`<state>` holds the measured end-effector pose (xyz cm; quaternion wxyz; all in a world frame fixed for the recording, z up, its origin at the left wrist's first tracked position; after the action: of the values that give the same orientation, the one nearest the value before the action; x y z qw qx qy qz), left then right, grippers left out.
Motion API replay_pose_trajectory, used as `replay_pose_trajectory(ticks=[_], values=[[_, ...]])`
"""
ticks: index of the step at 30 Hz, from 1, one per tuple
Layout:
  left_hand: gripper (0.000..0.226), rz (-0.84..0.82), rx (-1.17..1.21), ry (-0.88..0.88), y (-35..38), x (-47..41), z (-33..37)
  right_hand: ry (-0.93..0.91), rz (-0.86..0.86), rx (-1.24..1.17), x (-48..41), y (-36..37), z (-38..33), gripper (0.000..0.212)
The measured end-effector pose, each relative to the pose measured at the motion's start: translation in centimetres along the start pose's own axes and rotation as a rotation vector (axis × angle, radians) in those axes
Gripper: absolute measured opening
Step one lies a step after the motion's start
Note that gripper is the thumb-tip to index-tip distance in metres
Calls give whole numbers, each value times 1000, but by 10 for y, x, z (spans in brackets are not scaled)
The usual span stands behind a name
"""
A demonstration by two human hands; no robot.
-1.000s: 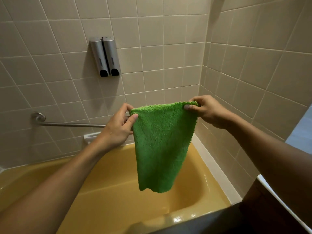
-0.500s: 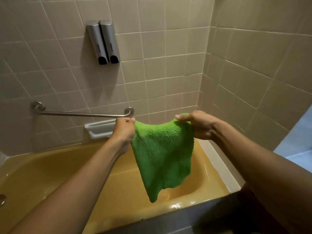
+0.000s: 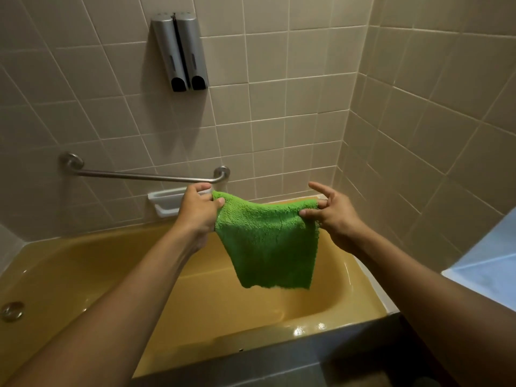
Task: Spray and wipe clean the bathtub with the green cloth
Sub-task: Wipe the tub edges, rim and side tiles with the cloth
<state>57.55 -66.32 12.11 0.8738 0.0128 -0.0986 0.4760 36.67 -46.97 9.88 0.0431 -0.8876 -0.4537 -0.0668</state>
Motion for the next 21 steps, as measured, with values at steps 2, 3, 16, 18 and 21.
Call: replay_pose_trajectory(ticks=[2,3,16,18,21], values=[[44,22,36,23,-8,-8,5,-7,-2,-43,-4,3,-8,85],[50,4,89,42,-10,-12,10,5,2,-66,-6,5,-12,82],[104,-223,170,176,-7,-33,58,-86,-38,-372,-33,-2,-70,79],[104,-316,4,106,7,-28,38,-26,-109,-214,-29,6,-49,68],[45,-316,-149,-104,40,-24,-31,192,-26,75,-22,20,21,31]])
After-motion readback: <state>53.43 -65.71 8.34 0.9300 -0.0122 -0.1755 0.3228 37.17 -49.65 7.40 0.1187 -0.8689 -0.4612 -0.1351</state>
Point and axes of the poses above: each hand's wrist, its own x-axis away from the middle knuckle, its own y-axis out of the palm, z = x × y, the point moved 8 cm from there along -x, towards the middle knuckle, and after that the axes turned 6 degrees about -z, right-handed, at the moved point
